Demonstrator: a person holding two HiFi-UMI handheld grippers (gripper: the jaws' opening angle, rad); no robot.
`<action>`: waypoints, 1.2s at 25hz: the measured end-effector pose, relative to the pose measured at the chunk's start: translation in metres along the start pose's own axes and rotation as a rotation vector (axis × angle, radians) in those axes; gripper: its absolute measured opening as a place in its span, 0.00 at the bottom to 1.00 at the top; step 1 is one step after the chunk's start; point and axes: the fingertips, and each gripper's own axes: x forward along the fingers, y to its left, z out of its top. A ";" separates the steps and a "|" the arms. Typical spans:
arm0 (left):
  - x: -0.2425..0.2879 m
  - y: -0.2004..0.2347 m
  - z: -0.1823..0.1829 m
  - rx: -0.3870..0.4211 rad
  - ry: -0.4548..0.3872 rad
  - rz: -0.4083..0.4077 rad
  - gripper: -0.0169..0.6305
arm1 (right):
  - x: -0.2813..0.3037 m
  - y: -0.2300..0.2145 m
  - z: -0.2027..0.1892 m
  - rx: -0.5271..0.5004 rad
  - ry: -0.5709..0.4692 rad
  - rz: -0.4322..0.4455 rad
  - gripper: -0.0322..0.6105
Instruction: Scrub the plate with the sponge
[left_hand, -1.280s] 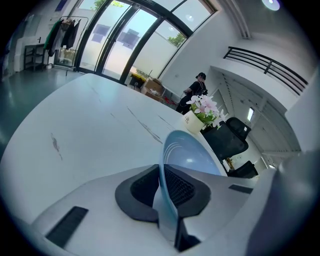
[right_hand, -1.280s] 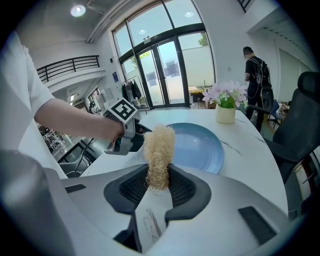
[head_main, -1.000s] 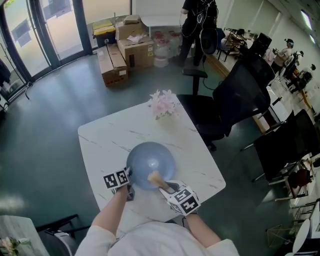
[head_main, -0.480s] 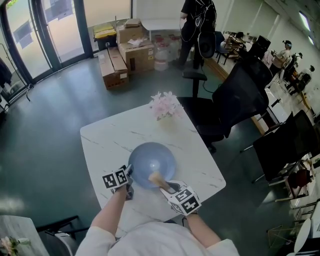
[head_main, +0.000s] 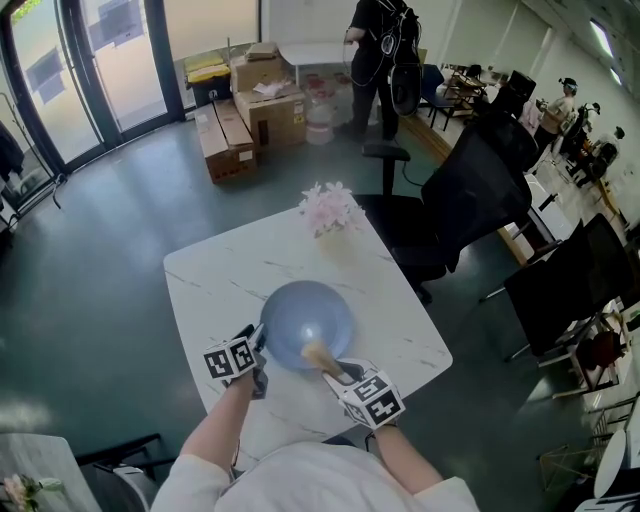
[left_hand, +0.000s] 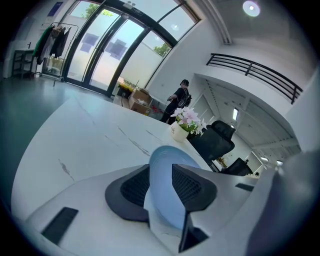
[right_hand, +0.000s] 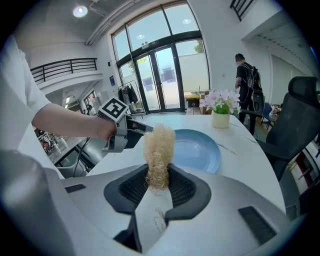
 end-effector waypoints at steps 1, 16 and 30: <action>-0.002 -0.002 0.000 0.006 -0.002 -0.010 0.27 | -0.001 0.001 0.000 0.005 -0.005 -0.004 0.24; -0.052 -0.072 0.014 0.290 -0.096 -0.220 0.09 | -0.014 0.020 0.004 0.047 -0.073 -0.067 0.24; -0.116 -0.083 0.000 0.450 -0.127 -0.252 0.08 | -0.029 0.062 0.000 0.090 -0.137 -0.115 0.24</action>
